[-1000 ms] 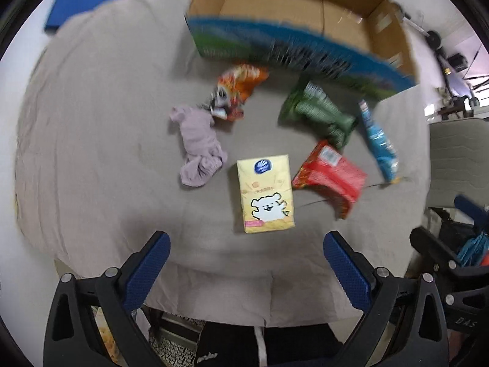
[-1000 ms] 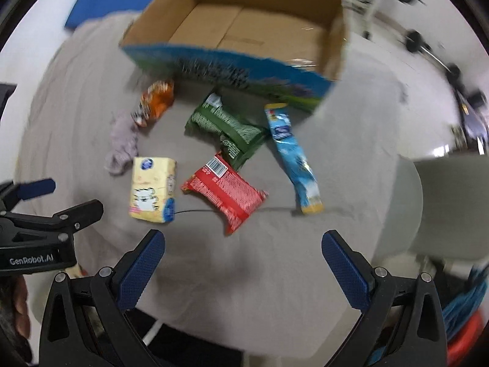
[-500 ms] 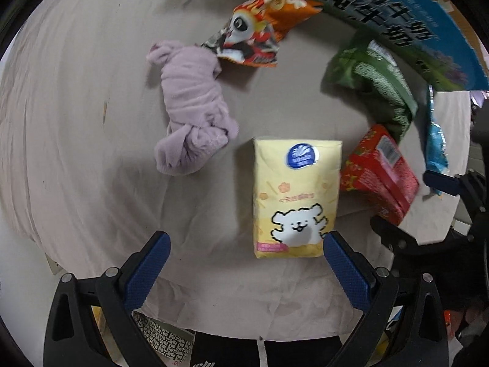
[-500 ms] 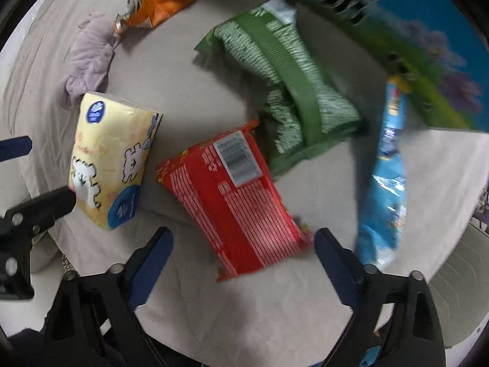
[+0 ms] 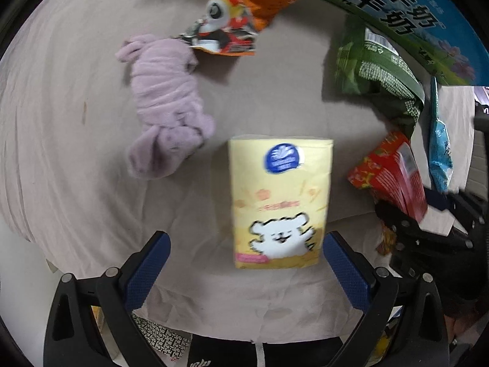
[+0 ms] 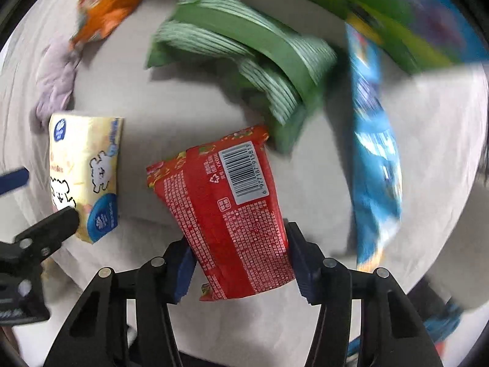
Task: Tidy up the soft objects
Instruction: 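Grasp the yellow tissue pack with the left tool while the right tool grasps the red bag, then carry both items into the box and open both tools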
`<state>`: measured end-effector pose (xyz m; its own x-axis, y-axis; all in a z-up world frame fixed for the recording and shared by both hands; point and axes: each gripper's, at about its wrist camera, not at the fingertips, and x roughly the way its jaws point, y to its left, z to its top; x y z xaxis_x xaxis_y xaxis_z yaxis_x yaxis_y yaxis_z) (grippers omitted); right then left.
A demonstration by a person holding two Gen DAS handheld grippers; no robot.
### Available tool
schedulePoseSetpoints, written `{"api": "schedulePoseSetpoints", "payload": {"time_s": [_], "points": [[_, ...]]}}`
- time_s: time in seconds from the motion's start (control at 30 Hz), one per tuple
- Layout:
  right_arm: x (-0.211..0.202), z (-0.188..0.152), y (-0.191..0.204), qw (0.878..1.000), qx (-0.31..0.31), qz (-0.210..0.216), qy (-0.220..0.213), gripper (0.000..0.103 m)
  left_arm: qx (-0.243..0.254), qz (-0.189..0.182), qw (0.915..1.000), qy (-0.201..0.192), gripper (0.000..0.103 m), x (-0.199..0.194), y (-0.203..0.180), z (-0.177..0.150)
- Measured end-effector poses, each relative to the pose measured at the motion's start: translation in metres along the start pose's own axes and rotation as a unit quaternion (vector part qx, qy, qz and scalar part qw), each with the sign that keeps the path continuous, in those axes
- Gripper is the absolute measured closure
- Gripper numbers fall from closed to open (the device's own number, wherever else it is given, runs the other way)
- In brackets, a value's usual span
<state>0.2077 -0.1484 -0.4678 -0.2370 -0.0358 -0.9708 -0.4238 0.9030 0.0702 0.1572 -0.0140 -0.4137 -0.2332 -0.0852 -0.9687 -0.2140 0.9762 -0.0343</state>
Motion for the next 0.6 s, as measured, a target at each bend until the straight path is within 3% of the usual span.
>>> {"api": "schedulePoseSetpoints", "payload": {"time_s": [0.17, 0.23, 0.3, 0.4, 0.6], "points": [[0.001, -0.005, -0.023, 0.997, 0.068, 0.02, -0.001, 0.047, -0.001, 0.0, 0.9999, 0.012, 0.001, 0.018, -0.014, 0.012], [-0.005, -0.011, -0.034, 0.996, 0.088, 0.031, -0.006, 0.048, -0.001, 0.002, 0.9999, 0.016, 0.014, 0.025, -0.016, 0.015], [-0.02, -0.024, -0.047, 0.993, 0.106, 0.046, -0.006, 0.048, 0.0, 0.005, 0.9997, 0.023, 0.042, 0.035, -0.019, 0.017], [-0.031, -0.034, -0.066, 0.99, 0.125, 0.064, -0.012, 0.05, -0.003, 0.014, 0.9998, 0.012, 0.042, 0.037, -0.022, 0.014], [-0.052, -0.057, -0.085, 0.985, 0.146, 0.083, -0.034, 0.051, 0.004, 0.039, 0.9976, -0.058, 0.042, 0.01, -0.034, -0.009]]}}
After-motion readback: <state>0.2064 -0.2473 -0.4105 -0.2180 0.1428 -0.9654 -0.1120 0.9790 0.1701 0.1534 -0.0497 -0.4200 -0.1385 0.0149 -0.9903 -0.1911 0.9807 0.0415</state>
